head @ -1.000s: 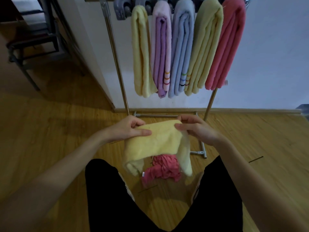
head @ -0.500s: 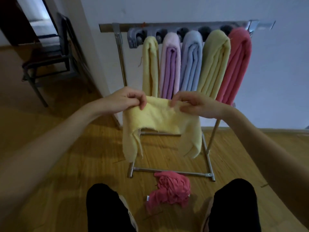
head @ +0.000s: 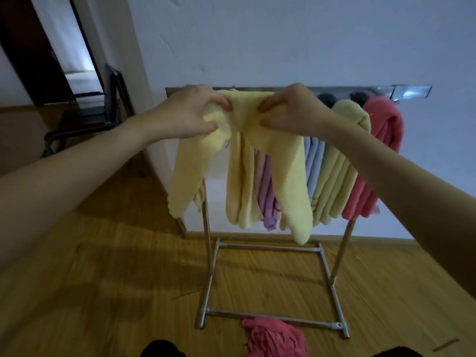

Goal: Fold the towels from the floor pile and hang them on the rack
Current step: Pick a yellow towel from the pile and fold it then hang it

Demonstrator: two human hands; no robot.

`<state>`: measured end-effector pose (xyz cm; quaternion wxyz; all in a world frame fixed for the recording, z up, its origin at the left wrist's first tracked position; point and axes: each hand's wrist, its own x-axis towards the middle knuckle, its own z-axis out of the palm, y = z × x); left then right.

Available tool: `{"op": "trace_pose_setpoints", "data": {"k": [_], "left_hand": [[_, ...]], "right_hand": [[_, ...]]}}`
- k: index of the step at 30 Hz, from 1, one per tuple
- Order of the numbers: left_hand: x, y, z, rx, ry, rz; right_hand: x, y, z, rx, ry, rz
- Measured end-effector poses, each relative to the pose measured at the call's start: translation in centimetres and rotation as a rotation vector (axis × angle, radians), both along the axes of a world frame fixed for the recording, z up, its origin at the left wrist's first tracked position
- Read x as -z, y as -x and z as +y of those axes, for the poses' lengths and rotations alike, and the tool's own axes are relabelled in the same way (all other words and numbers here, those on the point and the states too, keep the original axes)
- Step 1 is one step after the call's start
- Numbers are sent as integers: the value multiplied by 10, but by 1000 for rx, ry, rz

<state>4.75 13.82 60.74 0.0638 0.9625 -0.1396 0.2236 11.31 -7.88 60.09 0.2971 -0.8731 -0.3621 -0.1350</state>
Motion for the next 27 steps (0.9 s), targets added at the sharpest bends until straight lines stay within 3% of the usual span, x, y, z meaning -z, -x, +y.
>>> {"op": "trace_pose_setpoints", "data": {"k": [11,16,24,27], "left_hand": [[12,-61,-2,-143,-183,-327],[43,-87,0,-166,-195,-446],[81,-103,-8,-130,-116,-499],[99,-104,-8,-71,-54,-463]], "right_hand": [[29,-23,60,411,136,-407],[68,-37,78,368,-19,-585],[121,-59,83,221,-123,-505],[140,-70,77,169,-175,-349]]}}
